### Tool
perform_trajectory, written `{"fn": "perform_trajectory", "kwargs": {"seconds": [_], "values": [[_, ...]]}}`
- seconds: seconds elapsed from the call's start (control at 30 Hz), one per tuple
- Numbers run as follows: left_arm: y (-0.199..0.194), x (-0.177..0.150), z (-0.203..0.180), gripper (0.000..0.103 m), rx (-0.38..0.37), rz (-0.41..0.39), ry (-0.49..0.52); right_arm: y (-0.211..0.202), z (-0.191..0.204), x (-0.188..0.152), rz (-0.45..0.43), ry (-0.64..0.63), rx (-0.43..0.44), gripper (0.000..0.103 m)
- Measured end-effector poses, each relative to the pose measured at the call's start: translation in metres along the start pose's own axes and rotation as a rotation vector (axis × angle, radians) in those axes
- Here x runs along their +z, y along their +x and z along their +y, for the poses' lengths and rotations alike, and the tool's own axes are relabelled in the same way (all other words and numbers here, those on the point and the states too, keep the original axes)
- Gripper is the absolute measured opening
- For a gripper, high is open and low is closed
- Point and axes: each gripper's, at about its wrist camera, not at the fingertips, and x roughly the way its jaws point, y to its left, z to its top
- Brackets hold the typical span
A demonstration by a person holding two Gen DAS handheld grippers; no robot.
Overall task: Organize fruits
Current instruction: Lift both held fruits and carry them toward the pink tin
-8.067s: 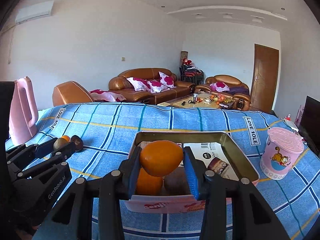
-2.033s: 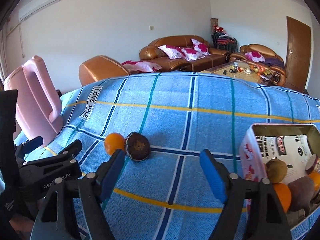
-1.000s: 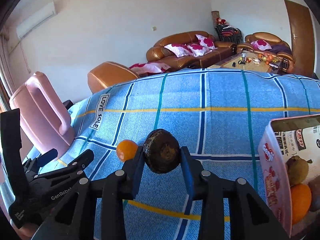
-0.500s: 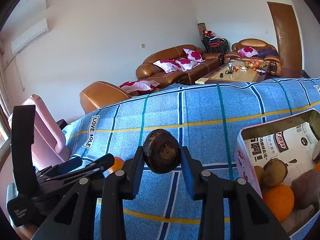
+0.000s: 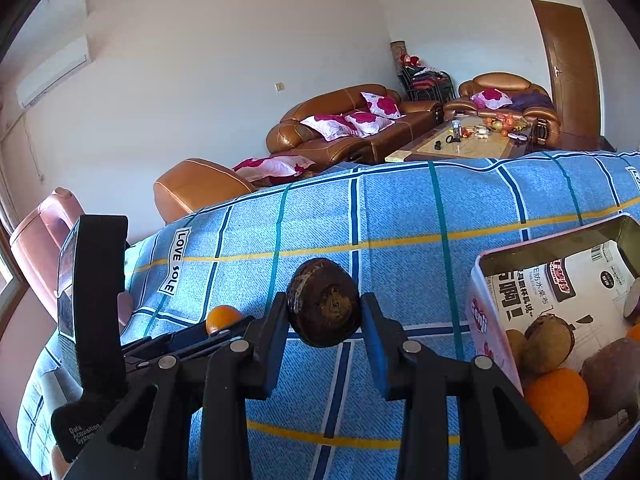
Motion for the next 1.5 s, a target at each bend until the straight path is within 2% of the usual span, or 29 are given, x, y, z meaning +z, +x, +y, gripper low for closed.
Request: {"fn": "perform_trajectory", "kwargs": {"seconds": [0.17,0.4,0.77,1.5], "values": [[-0.017,-0.002,0.017,0.039,0.069,-0.086,-0.047,-0.01,0.012,-0.003,-0.055,-0.054,-0.007,0.038],[-0.037,-0.011,0.019,0.039,0.151,-0.191,-0.015,-0.024,0.033,-0.008,-0.133,-0.17,-0.036,0.038],[-0.05,-0.025,0.014,0.039,0.162,-0.238,0.002,-0.041,0.043,-0.017,-0.184,-0.231,-0.065,0.038],[-0.078,-0.053,-0.001,0.039,0.184,-0.306,0.015,-0.066,0.032,-0.031,-0.195,-0.213,-0.098,0.038]]}}
